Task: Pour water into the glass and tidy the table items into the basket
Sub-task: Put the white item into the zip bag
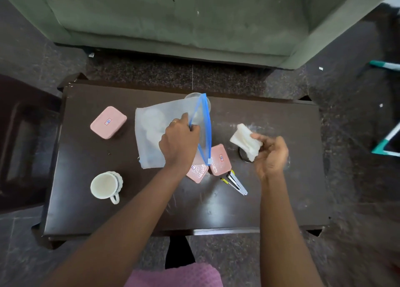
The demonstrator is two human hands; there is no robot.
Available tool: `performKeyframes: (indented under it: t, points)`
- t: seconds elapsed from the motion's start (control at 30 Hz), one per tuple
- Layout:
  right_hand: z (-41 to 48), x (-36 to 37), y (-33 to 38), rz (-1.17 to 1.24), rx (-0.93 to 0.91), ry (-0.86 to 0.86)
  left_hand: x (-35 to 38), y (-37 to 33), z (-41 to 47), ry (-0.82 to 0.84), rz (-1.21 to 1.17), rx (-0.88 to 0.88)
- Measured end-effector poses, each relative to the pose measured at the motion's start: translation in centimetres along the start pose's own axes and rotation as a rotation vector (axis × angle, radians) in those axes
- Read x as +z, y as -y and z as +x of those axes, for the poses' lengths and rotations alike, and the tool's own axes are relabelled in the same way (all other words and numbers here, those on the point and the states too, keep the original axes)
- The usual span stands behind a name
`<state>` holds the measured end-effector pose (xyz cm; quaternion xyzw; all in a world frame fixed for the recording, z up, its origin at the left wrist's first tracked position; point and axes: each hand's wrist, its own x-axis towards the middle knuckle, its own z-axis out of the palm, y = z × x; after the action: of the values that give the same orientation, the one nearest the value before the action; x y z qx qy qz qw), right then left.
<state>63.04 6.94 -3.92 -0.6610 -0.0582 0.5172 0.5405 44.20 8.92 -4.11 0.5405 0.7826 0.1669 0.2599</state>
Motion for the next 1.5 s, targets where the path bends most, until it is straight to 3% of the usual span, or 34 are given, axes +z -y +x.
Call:
performKeyframes:
  t: [0.13, 0.27, 0.5, 0.57, 0.67, 0.77, 0.9, 1.1, 1.2, 1.37, 1.5]
  points:
    - [1.7, -3.1, 1.8, -0.189, -0.087, -0.153, 1.0, 0.0, -0.1, -0.009, -0.002, -0.016]
    - [3.1, -5.8, 2.3, -0.239, 0.016, -0.229, 1.7, 0.1, -0.1, -0.048, -0.042, -0.079]
    - [4.9, -6.9, 2.5, -0.529, 0.080, -0.168, 2.3, 0.4, -0.2, -0.064, -0.011, -0.137]
    - [5.4, -6.6, 2.4, -0.745, 0.067, -0.122, 2.4, 0.4, -0.2, -0.062, -0.006, -0.135]
    - [6.0, -5.6, 2.4, -1.317, -0.026, -0.058, 2.6, 0.3, -0.2, -0.062, -0.004, -0.137]
    - [5.9, -4.2, 2.0, -1.530, -0.096, -0.050, 2.8, 0.2, -0.3, -0.054, -0.001, -0.143]
    - [5.7, -3.2, 1.0, -1.601, -0.137, -0.221, 2.9, 0.1, -0.4, -0.060, -0.008, -0.154]
    - [6.1, -3.0, 0.2, -1.833, -0.138, -0.153, 2.6, 0.4, -0.4, -0.069, -0.016, -0.177]
    - [6.1, -2.9, 0.3, -1.818, -0.131, -0.150, 2.4, 0.6, -0.5, -0.057, -0.030, -0.186]
    - [5.1, -2.3, 1.8, -1.710, -0.214, -0.336, 1.9, 0.7, -0.6, -0.061, -0.037, -0.194]
    - [4.4, -0.4, 3.0, -1.701, -0.292, -0.385, 1.3, 0.9, -0.5, -0.082, -0.061, -0.208]
